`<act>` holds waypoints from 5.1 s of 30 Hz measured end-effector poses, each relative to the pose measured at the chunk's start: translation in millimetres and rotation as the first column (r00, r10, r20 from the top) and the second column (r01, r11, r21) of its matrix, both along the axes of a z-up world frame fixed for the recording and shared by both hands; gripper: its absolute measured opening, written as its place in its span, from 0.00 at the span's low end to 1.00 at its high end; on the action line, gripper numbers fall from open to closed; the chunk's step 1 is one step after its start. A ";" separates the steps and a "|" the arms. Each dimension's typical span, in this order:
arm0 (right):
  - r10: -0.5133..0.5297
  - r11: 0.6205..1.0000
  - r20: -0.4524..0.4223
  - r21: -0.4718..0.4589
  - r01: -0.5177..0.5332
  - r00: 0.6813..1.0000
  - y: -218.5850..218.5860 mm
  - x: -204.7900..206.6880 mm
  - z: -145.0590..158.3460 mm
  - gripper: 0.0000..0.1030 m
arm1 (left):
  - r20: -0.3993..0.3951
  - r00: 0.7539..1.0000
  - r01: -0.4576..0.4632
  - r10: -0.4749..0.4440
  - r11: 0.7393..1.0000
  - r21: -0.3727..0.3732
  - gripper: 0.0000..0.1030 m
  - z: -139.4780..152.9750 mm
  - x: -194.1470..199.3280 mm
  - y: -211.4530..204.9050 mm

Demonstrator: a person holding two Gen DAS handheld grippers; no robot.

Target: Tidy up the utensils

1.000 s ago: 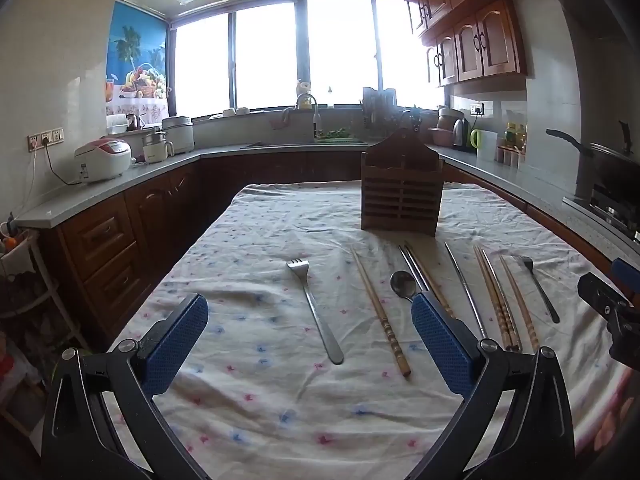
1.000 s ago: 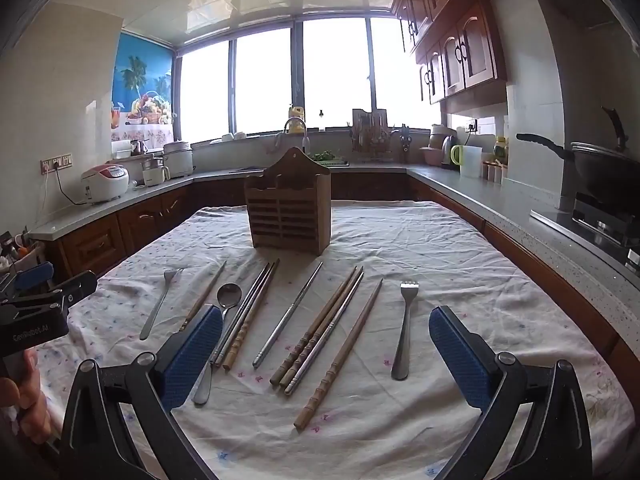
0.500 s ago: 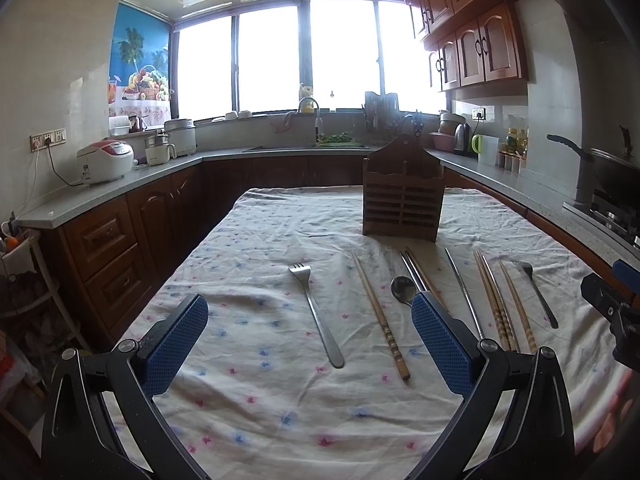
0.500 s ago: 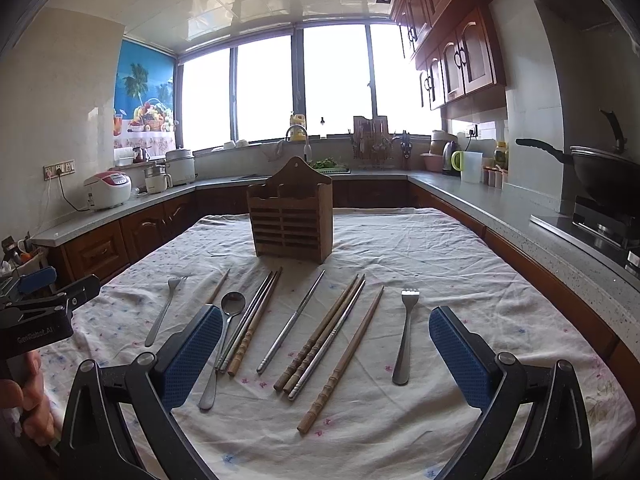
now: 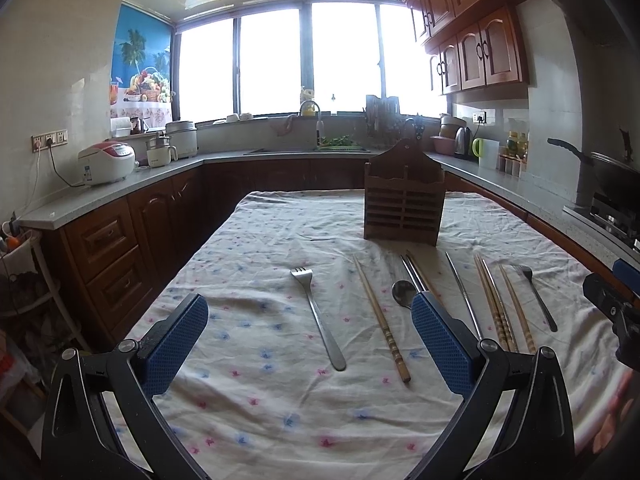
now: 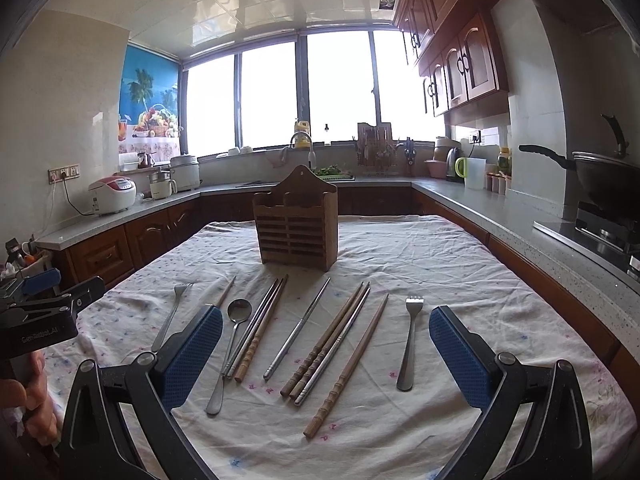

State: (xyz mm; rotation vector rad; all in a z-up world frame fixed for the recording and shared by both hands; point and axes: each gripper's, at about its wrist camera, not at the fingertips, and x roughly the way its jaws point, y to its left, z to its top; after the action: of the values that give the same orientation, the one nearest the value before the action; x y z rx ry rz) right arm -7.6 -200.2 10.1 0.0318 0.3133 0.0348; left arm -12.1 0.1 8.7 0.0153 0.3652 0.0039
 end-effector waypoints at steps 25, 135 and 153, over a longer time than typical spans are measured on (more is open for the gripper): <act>0.011 1.000 0.005 0.010 -0.012 1.000 0.9 0.8 3.1 1.00 | -0.007 1.000 0.014 -0.014 1.000 0.001 1.00 0.6 4.4 -2.1; 0.207 0.947 -0.204 0.288 -0.143 0.957 -20.2 195.5 95.2 0.04 | -0.267 0.907 0.251 -0.325 0.928 -0.274 0.05 89.0 191.6 12.7; 0.178 0.945 -0.116 0.295 -0.137 0.977 -37.4 206.9 122.3 0.04 | -0.133 0.944 0.254 -0.300 0.925 -0.284 0.05 132.9 209.5 15.9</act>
State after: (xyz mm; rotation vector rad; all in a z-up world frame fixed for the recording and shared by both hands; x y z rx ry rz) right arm 199.3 -237.5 132.4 0.2981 0.4505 0.2386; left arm 197.4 16.0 141.6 -0.1974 0.5347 -0.3306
